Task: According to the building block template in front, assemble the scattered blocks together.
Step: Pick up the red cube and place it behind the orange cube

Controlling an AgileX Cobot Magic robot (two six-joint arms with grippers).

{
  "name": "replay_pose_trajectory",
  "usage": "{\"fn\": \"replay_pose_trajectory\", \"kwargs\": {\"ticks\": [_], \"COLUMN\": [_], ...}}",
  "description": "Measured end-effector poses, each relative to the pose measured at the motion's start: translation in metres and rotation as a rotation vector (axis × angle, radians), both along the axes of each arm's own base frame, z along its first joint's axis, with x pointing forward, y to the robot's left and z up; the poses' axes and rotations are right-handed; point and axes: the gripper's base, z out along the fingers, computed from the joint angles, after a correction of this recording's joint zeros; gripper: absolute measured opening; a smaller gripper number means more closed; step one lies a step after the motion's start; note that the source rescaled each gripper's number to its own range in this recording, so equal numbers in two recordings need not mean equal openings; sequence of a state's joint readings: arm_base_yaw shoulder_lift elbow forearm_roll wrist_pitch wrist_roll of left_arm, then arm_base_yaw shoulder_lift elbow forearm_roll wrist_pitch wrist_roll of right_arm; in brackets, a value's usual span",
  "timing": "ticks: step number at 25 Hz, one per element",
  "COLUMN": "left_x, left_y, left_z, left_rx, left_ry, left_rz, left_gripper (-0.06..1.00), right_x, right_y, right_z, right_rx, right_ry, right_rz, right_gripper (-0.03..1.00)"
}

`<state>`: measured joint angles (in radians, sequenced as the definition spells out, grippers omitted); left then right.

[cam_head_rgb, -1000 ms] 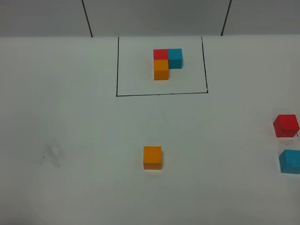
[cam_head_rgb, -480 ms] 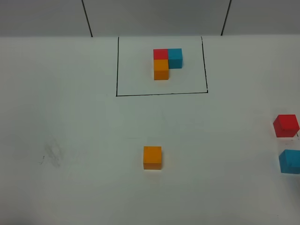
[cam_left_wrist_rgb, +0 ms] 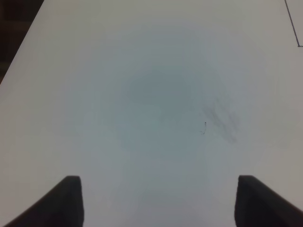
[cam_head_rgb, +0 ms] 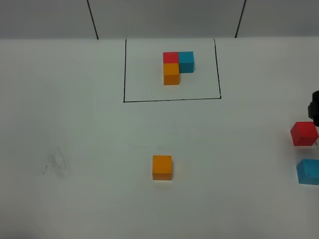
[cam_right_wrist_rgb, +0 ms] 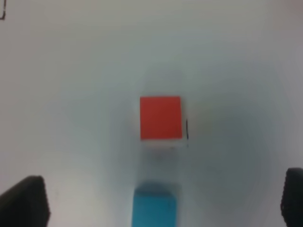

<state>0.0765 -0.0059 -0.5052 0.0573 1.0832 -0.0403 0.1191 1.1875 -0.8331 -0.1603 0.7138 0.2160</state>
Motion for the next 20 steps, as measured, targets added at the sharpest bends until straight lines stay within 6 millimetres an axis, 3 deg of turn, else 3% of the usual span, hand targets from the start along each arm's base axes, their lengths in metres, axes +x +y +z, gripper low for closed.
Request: {"fn": "replay_pose_trajectory", "kwargs": {"ticks": [5, 10, 20], "left_x": [0.0, 0.0, 0.0], "left_y": [0.0, 0.0, 0.0], "left_z": [0.0, 0.0, 0.0], "left_rx": [0.0, 0.0, 0.002], "left_ry": [0.0, 0.0, 0.0], "left_rz": [0.0, 0.0, -0.001], "left_gripper": [0.5, 0.5, 0.5], "right_x": [0.036, 0.066, 0.087], "right_y": [0.004, -0.006, -0.019], "right_z": [-0.023, -0.062, -0.118], "right_rx": [-0.01, -0.037, -0.046], "right_ry": [0.061, 0.162, 0.276], "right_rz": [0.007, -0.017, -0.027], "right_gripper": [1.0, 1.0, 1.0]}}
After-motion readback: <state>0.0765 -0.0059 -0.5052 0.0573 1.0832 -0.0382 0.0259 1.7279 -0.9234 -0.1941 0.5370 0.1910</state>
